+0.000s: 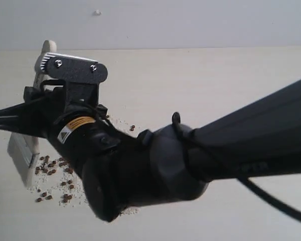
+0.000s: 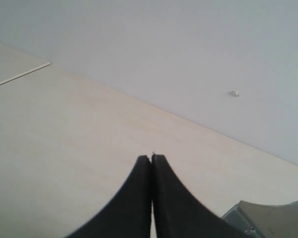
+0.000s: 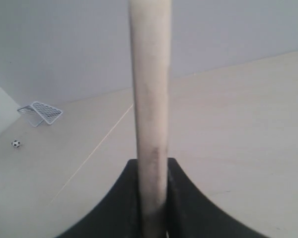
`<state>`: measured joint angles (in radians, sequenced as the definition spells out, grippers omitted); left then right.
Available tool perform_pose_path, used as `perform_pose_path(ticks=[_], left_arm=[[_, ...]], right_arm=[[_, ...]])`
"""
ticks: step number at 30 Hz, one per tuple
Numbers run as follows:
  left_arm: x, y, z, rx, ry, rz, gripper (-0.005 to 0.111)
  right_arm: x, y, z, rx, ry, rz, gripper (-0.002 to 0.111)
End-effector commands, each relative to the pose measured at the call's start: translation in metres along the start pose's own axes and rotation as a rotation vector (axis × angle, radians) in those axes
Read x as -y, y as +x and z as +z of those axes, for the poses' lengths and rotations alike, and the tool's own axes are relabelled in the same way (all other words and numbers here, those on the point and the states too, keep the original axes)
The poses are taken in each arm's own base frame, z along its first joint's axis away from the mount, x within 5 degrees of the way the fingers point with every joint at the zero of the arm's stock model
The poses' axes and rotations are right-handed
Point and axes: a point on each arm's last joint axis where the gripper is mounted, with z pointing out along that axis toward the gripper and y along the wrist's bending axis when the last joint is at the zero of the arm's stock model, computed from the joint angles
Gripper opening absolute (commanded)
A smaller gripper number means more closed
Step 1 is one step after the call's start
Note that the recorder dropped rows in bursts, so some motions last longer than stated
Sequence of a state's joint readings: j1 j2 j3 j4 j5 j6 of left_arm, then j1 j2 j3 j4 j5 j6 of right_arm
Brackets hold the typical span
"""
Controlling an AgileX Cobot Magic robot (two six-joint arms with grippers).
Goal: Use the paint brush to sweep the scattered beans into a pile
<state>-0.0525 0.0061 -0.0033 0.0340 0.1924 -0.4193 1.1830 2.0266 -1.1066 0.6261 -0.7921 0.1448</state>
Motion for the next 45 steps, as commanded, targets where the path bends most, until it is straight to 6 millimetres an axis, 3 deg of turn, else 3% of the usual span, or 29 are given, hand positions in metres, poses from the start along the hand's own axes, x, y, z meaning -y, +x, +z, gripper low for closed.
perform_pose_path(ticks=[1,9,20,32,39,45], left_arm=[[0.000,0.001,0.000,0.004,0.008,-0.004,0.000],[0.000,0.001,0.000,0.004,0.008,-0.004,0.000],[0.000,0.001,0.000,0.004,0.008,-0.004,0.000],[0.000,0.001,0.000,0.004,0.008,-0.004,0.000],[0.000,0.001,0.000,0.004,0.008,-0.004,0.000],[0.000,0.001,0.000,0.004,0.008,-0.004,0.000]], right_arm=[[-0.008,0.007,-0.005,0.054,-0.013,-0.011,0.000],[-0.004,0.011,-0.004,0.034,0.018,0.028,0.000],[0.017,0.052,0.006,0.003,0.026,0.163,0.000],[0.007,0.059,0.026,-0.050,0.031,0.183,0.000],[0.016,0.066,0.029,-0.079,0.133,0.134,0.000],[0.023,0.059,0.026,-0.069,0.241,0.030,0.000]])
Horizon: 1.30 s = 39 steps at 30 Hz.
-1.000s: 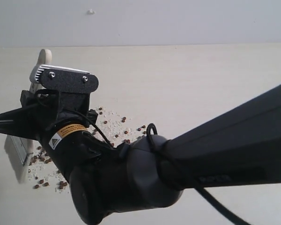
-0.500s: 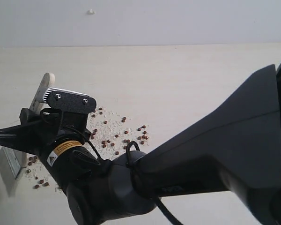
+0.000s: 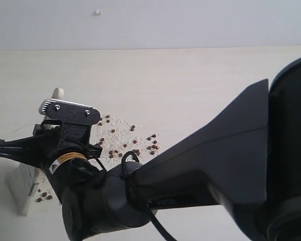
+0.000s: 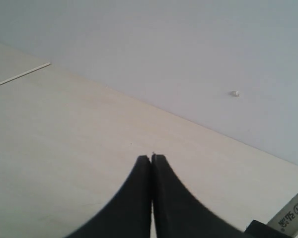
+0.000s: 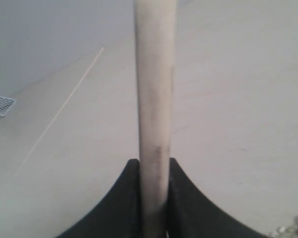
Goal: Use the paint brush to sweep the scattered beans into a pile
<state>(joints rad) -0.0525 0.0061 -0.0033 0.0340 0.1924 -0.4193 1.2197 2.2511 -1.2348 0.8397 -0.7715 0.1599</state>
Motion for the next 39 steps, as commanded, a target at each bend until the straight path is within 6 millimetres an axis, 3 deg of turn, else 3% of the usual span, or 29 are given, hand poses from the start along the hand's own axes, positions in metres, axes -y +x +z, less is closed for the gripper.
perform_pose_path(ticks=[1,7,12,16,19,24,28,34,39], left_arm=[[0.000,0.001,0.000,0.004,0.008,-0.004,0.000],[0.000,0.001,0.000,0.004,0.008,-0.004,0.000],[0.000,0.001,0.000,0.004,0.008,-0.004,0.000],[0.000,0.001,0.000,0.004,0.008,-0.004,0.000],[0.000,0.001,0.000,0.004,0.008,-0.004,0.000],[0.000,0.001,0.000,0.004,0.008,-0.004,0.000],[0.000,0.001,0.000,0.004,0.008,-0.004,0.000],[0.000,0.001,0.000,0.004,0.008,-0.004,0.000],[0.000,0.001,0.000,0.004,0.008,-0.004,0.000]], right_arm=[[0.001,-0.012,-0.004,0.026,0.092,-0.099,0.000],[0.000,-0.026,-0.011,0.039,0.186,-0.222,0.000],[0.015,-0.039,-0.013,0.052,0.343,-0.328,0.000],[0.025,-0.050,-0.010,0.052,0.396,-0.302,0.000],[0.013,-0.060,-0.013,0.073,0.340,-0.310,0.000],[-0.013,-0.077,-0.023,0.062,0.187,-0.178,0.000],[-0.025,-0.068,-0.014,0.074,0.011,-0.088,0.000],[-0.015,-0.043,0.022,0.089,0.043,-0.096,0.000],[-0.003,-0.040,0.030,0.083,0.109,-0.069,0.000]])
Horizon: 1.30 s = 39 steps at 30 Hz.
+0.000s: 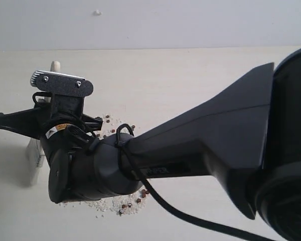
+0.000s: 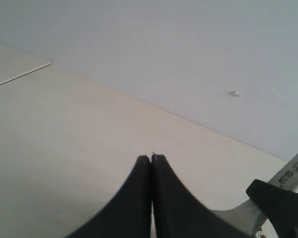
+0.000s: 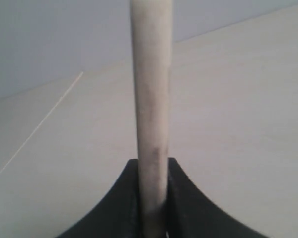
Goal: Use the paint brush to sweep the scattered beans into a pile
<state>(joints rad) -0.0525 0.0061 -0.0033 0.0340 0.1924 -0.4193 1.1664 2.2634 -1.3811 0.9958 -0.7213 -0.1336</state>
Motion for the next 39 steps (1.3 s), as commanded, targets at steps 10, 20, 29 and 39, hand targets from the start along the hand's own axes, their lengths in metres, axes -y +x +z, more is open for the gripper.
perform_pose_path(ticks=[10,20,29,39], left_arm=[[0.000,0.001,0.000,0.004,0.008,-0.004,0.000],[0.000,0.001,0.000,0.004,0.008,-0.004,0.000],[0.000,0.001,0.000,0.004,0.008,-0.004,0.000],[0.000,0.001,0.000,0.004,0.008,-0.004,0.000]], right_arm=[[0.034,-0.013,0.011,-0.003,0.243,-0.065,0.000],[0.043,-0.024,0.004,0.037,0.386,-0.019,0.000],[0.036,-0.045,-0.005,0.076,0.401,-0.079,0.000],[-0.017,-0.070,-0.053,-0.049,0.102,-0.176,0.000]])
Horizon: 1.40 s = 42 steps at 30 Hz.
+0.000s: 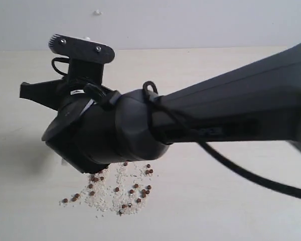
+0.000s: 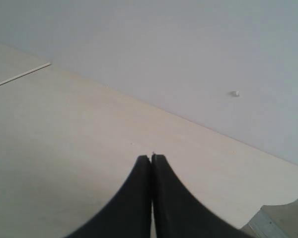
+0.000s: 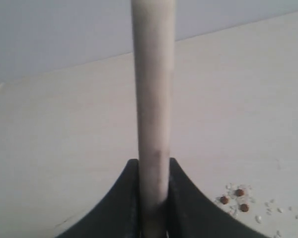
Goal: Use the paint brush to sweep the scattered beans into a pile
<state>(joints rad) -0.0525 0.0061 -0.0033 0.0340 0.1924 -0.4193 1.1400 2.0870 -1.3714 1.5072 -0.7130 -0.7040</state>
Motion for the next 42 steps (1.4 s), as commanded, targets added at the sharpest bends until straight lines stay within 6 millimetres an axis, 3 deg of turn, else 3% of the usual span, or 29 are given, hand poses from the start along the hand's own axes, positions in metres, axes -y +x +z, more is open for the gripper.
perform_pose_path(ticks=[1,6,11,17,28,32,42], left_arm=[[0.000,0.001,0.000,0.004,0.008,-0.004,0.000],[0.000,0.001,0.000,0.004,0.008,-0.004,0.000],[0.000,0.001,0.000,0.004,0.008,-0.004,0.000],[0.000,0.001,0.000,-0.001,0.006,-0.004,0.000],[0.000,0.001,0.000,-0.001,0.006,-0.004,0.000],[0.000,0.001,0.000,-0.001,0.006,-0.004,0.000],[0.000,0.001,0.000,-0.001,0.006,-0.004,0.000]], right_arm=[[-0.010,-0.005,-0.039,-0.003,-0.148,-0.130,0.000],[0.006,0.031,-0.060,-0.068,-0.256,-0.077,0.000],[-0.001,0.061,-0.066,-0.106,-0.477,-0.040,0.000],[0.009,0.080,-0.056,-0.161,-0.388,-0.060,0.000],[0.035,0.080,-0.050,-0.156,-0.109,-0.183,0.000],[0.039,0.074,-0.049,-0.090,-0.062,-0.272,0.000],[0.047,0.061,-0.041,-0.050,-0.024,-0.308,0.000]])
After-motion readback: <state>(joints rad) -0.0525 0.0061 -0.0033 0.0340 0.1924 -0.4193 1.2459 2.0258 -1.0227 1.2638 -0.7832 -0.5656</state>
